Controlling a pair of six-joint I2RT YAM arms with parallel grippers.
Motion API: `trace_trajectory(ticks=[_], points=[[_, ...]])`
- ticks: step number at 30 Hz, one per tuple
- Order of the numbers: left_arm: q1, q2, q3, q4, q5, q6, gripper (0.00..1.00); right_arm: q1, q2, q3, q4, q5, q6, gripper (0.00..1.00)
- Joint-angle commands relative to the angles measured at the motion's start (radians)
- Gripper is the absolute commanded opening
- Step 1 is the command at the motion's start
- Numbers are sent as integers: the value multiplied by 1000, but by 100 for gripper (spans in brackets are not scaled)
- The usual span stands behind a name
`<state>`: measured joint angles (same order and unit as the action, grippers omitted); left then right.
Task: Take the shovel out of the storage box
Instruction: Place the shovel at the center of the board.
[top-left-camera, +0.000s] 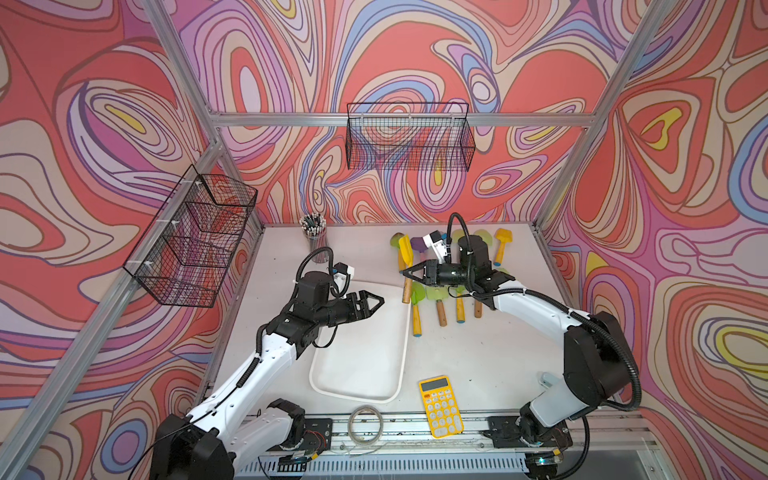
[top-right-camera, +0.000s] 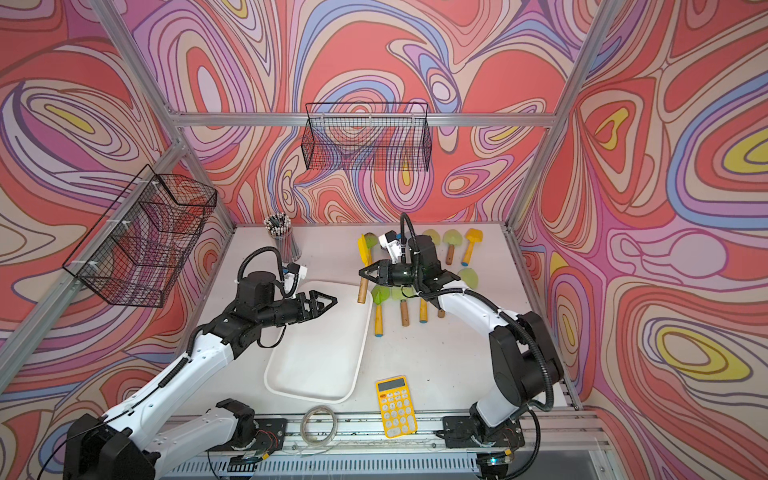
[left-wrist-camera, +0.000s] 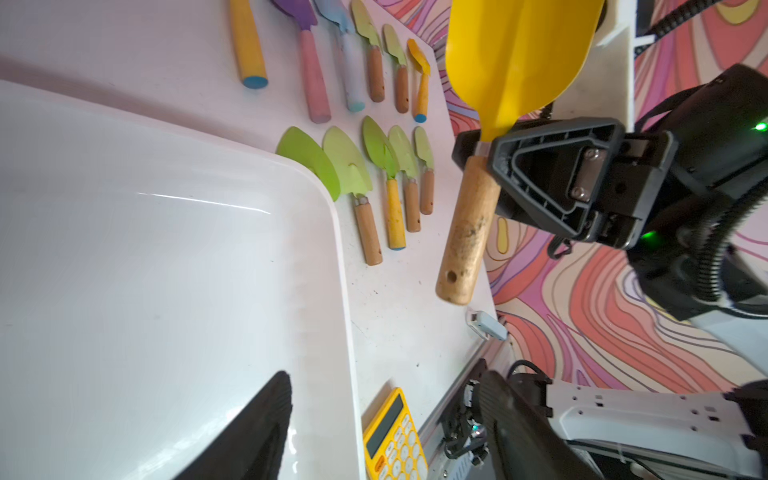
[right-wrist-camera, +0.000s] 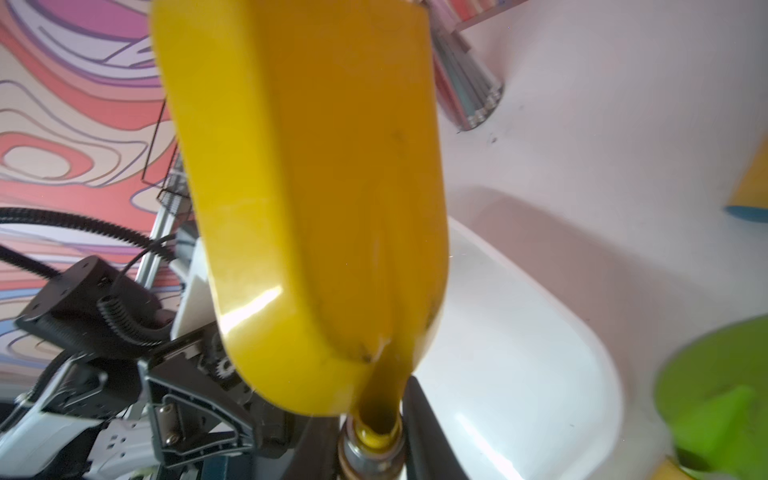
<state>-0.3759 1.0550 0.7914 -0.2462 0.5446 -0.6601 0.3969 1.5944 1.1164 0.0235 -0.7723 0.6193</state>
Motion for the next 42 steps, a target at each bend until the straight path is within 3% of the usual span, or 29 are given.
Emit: trace_trajectory(ticks=[1, 4, 10, 15, 22, 25, 36, 42], points=[[5, 16, 80, -245, -224, 133, 74, -62, -33, 57, -227, 136, -115, 20], [15, 64, 151, -388, -403, 168, 72, -102, -46, 82, -346, 239, -176, 20], [66, 69, 169, -420, -526, 174, 70, -213, -39, 83, -459, 374, -187, 21], [186, 103, 186, -403, -494, 170, 69, -277, -33, 79, -519, 531, -193, 21], [269, 113, 119, -265, -494, 94, 69, -374, 14, 112, -584, 667, -193, 20], [310, 117, 115, -237, -494, 72, 69, -465, 23, 88, -565, 654, -165, 20], [328, 202, 131, -134, -452, 5, 69, -521, 130, 119, -674, 967, -210, 20], [330, 185, 87, -99, -418, -6, 68, -526, 200, 152, -699, 1053, -218, 20]])
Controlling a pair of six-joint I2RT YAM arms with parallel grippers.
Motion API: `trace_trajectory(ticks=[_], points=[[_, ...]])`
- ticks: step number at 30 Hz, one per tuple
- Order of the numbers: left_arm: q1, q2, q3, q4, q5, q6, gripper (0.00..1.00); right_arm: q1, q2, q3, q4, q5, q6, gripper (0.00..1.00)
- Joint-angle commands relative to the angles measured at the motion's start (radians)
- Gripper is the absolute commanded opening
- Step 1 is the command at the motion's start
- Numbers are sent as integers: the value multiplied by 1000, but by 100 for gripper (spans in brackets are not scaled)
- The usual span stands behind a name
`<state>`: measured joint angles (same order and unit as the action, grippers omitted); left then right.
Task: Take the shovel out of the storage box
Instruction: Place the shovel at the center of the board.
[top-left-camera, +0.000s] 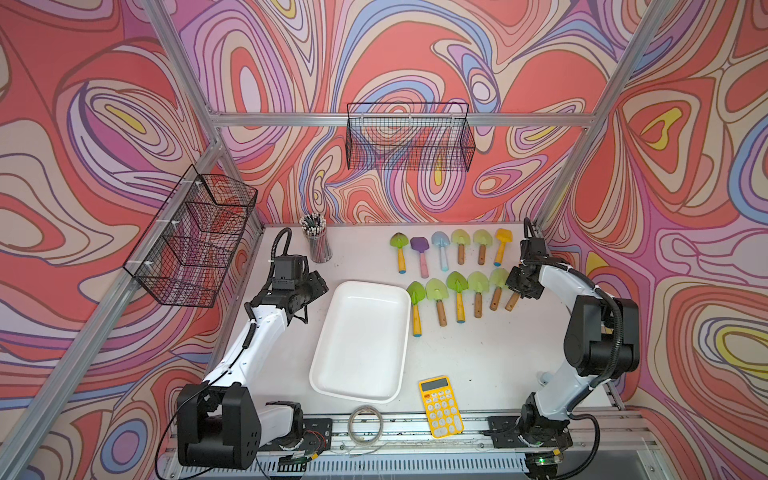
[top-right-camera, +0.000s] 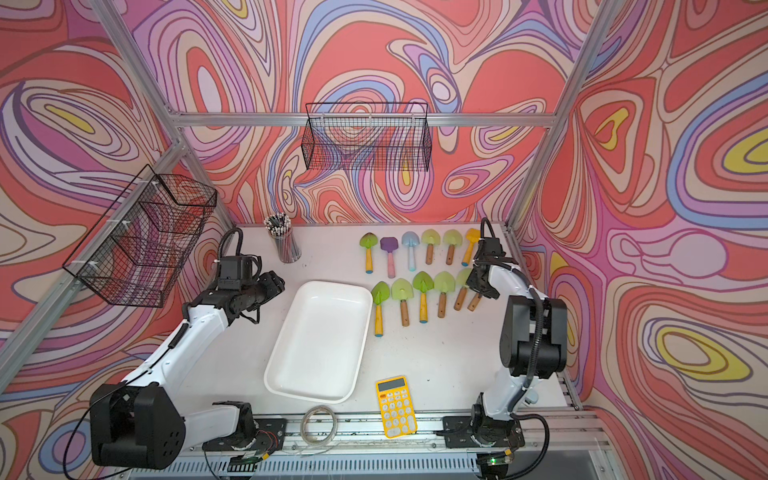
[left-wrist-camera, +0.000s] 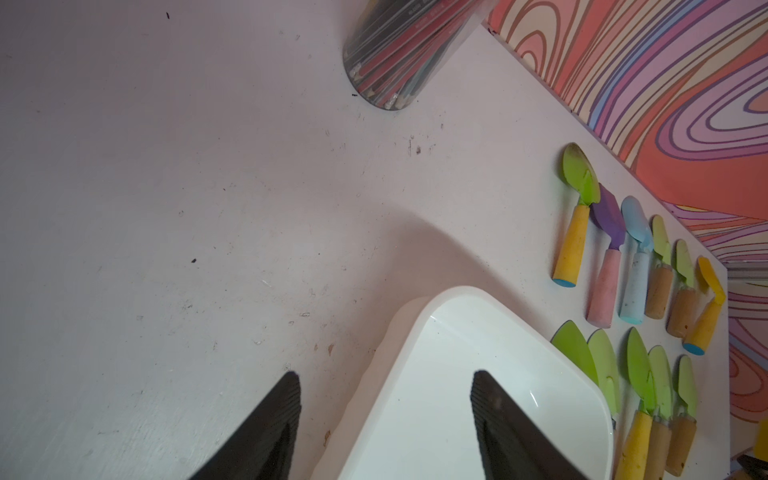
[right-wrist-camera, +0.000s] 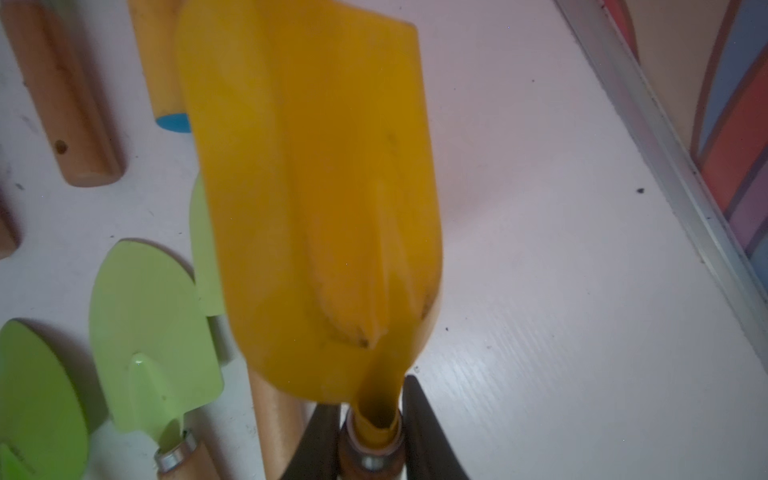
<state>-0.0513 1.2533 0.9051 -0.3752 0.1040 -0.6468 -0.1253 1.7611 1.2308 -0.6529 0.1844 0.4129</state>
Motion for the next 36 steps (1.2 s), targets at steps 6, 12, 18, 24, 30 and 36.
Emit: trace_trajectory(ticks=[6, 12, 18, 24, 30, 36], points=[[7, -26, -65, 46, 21, -20, 68, -6, 119, 90, -40, 127, -23, 20], [11, -27, -73, 54, 22, -18, 69, -14, 188, 134, -45, 134, -12, 20], [15, -18, -71, 56, 32, -19, 70, -16, 237, 173, -48, 144, -6, 21], [16, -12, -73, 61, 39, -18, 73, -17, 288, 199, -52, 158, -1, 22], [18, -12, -70, 57, 33, -18, 76, -17, 319, 214, -55, 140, 7, 23], [18, -9, -67, 56, 22, -17, 81, -17, 318, 202, -52, 122, 18, 30]])
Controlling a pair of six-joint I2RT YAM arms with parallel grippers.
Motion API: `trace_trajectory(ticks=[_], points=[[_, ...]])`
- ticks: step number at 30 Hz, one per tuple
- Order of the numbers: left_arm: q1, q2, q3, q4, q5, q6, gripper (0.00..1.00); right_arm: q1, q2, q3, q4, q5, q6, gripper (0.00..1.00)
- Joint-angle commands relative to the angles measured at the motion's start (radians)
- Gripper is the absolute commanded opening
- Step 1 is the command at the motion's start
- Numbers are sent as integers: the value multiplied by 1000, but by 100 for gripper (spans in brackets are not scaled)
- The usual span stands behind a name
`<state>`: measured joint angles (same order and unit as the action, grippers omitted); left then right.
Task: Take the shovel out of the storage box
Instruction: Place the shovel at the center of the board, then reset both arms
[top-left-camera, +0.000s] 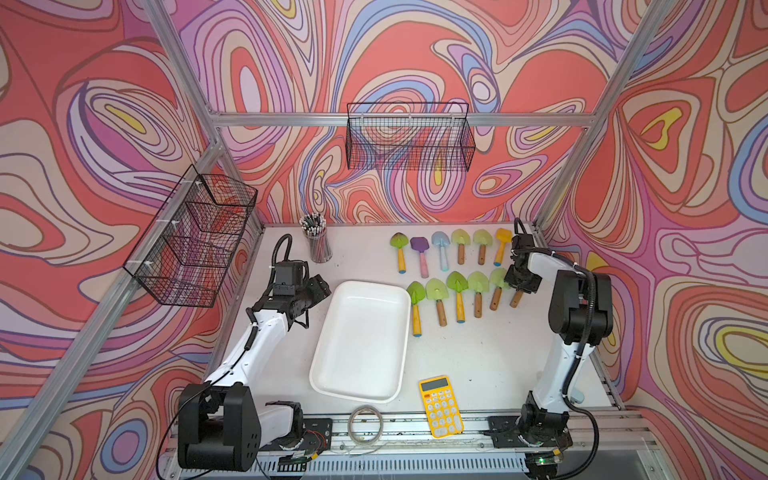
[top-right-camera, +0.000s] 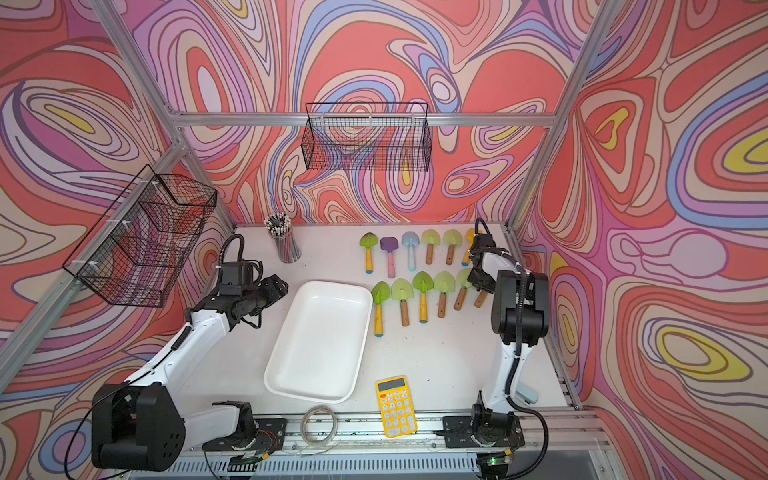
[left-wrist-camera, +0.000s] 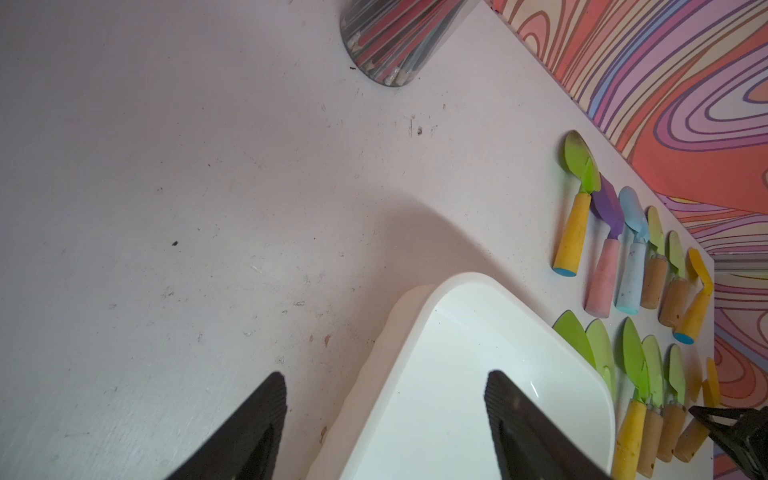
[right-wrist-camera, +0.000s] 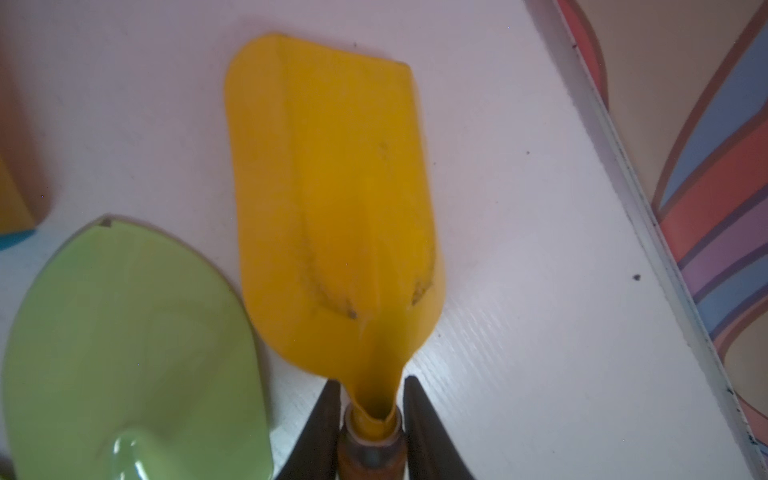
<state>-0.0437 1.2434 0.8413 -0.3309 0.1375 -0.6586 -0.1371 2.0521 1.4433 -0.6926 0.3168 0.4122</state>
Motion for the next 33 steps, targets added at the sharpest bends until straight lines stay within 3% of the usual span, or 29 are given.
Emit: trace_trajectory(ticks=[1, 7, 12, 15, 18, 23, 33], points=[[10, 1, -3, 13, -12, -7, 82, -6, 24, -14, -9, -16, 19, 32], [10, 14, -10, 23, -35, -1, 82, -6, -13, -23, -4, -56, 29, 36], [10, 31, -12, 53, -42, 5, 84, -6, -144, -63, 36, -100, 38, 42], [10, 59, 6, 55, -60, 19, 90, -4, -232, -71, 70, -158, 16, 43], [10, 75, 6, 61, -108, 31, 95, -4, -316, -66, 114, -228, -7, 44], [10, 132, 34, 122, -197, 38, 94, -4, -394, -73, 204, -340, -49, 47], [11, 191, 27, 250, -368, 83, 98, 66, -391, -98, 269, -361, -100, 56]])
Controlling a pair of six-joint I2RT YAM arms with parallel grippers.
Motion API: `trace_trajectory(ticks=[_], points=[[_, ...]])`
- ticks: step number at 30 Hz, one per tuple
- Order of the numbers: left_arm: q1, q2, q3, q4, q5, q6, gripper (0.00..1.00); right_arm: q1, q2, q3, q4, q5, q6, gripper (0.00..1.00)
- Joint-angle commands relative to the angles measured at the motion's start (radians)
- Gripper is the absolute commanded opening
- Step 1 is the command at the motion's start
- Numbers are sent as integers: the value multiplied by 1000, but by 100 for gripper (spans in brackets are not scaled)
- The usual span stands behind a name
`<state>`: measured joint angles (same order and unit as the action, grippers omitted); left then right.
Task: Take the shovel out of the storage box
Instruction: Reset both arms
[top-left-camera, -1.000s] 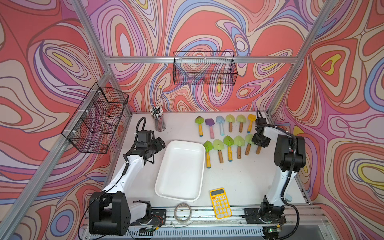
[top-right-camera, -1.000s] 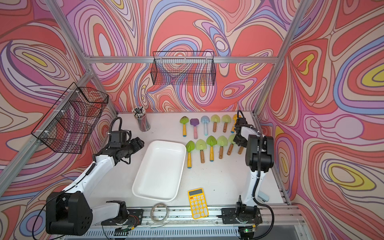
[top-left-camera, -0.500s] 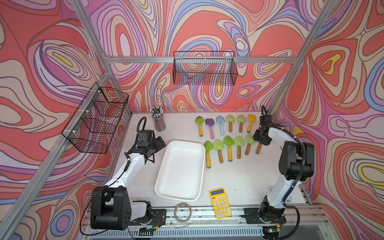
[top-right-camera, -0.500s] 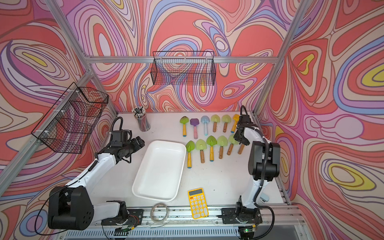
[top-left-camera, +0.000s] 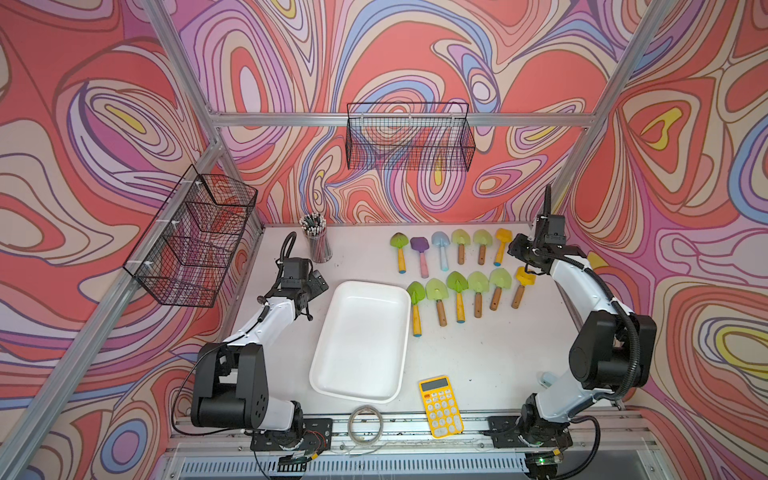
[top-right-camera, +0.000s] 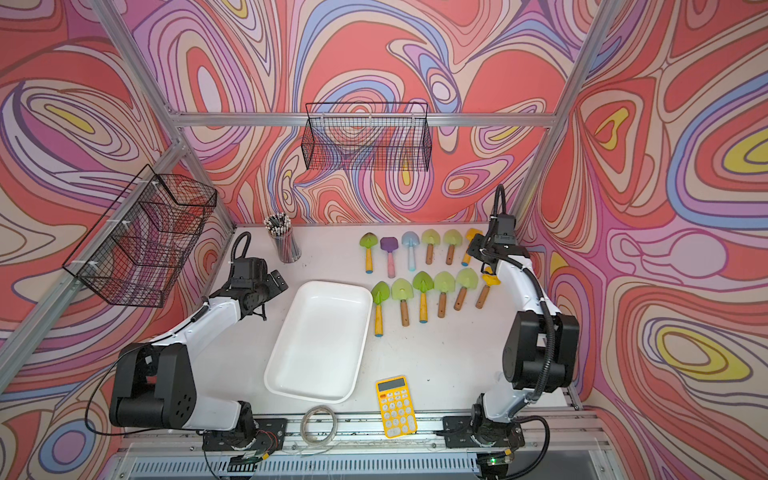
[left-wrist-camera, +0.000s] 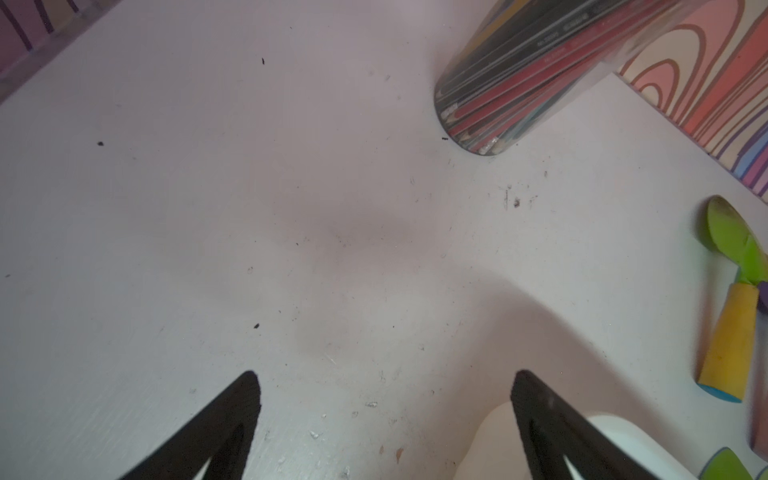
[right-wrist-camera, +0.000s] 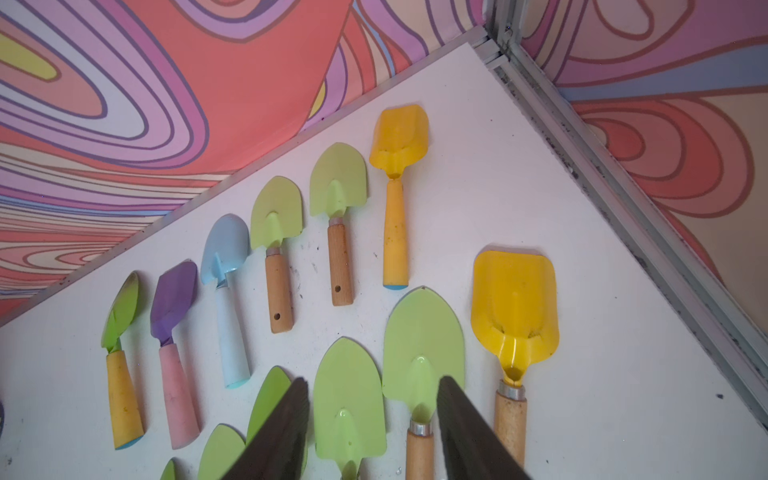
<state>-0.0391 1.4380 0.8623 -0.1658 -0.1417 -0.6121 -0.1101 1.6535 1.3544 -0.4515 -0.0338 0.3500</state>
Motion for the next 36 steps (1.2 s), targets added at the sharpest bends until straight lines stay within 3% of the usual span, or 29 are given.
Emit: trace_trajectory(ticks=[1, 4, 7, 12, 17, 20, 24, 28, 36], points=[[7, -6, 1, 96, -109, 56, 98, 50, 12, -12, 34, 7, -33, 60], [8, -9, 3, 113, -135, 138, 97, 67, 32, -13, 34, 49, -23, 69], [11, 20, 0, 177, -62, 238, 100, 110, 32, -43, 71, 134, -30, 98], [18, 30, -70, 304, -6, 296, 100, 279, -29, -228, 306, 315, -173, 98], [23, -10, -205, 554, 5, 368, 100, 290, -2, -289, 361, 320, -205, 98], [33, -7, -259, 697, 104, 389, 100, 290, -53, -401, 517, 314, -224, 98], [33, -30, -247, 619, 165, 418, 100, 290, -101, -505, 637, 356, -264, 98], [25, -105, -316, 569, 115, 459, 100, 290, -108, -546, 668, 409, -293, 97], [30, -44, -432, 807, 83, 560, 100, 290, -117, -701, 877, 443, -370, 95]])
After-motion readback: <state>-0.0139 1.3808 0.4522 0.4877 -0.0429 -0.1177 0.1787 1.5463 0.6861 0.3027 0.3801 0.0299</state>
